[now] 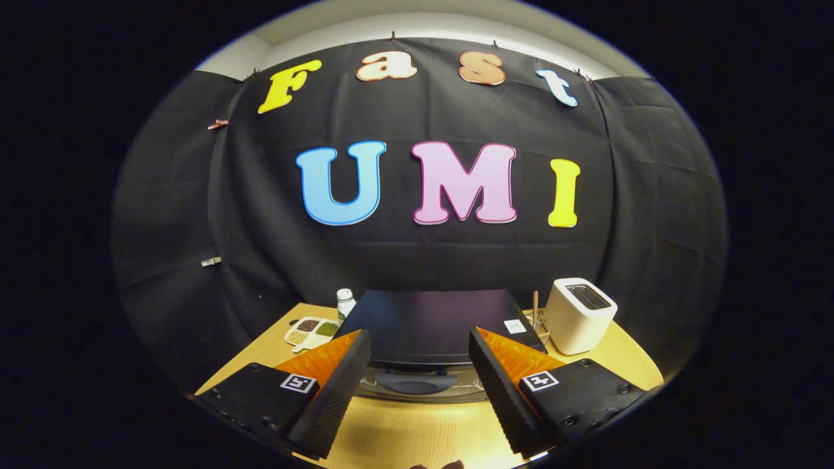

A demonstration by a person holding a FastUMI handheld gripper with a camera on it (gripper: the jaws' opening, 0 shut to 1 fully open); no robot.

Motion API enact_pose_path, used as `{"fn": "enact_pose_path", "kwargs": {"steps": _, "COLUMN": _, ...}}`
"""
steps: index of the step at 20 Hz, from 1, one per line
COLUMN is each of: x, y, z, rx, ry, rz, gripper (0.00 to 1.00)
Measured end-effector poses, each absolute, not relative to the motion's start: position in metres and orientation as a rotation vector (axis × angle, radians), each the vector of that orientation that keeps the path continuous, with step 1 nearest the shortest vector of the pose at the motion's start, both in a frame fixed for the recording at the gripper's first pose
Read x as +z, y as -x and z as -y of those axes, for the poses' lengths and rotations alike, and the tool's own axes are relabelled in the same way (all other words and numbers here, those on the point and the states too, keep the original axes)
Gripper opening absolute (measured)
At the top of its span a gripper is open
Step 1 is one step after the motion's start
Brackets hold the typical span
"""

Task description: Open the toaster oven, put the food inside, and close the toaster oven door.

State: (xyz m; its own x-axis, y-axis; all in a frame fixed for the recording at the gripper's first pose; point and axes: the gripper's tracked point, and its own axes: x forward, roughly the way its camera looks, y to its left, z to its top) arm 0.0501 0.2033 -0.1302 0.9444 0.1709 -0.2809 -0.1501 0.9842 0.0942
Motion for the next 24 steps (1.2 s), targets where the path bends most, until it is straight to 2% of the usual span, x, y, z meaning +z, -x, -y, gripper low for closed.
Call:
{"fn": "enact_pose_path", "kwargs": {"steps": 11, "x": -0.239, "y": -0.093, "z": -0.222, "rx": 0.100, "ry": -0.009, "rz": -0.530, "gripper": 0.99}}
{"fn": "enact_pose_path", "kwargs": {"steps": 17, "x": -0.248, "y": -0.096, "z": -0.225, "rx": 0.097, "ry": -0.022, "rz": -0.552, "gripper": 0.98}}
{"fn": "enact_pose_path", "kwargs": {"steps": 24, "x": -0.256, "y": -0.063, "z": -0.221, "rx": 0.104, "ry": -0.029, "rz": -0.583, "gripper": 1.00}}
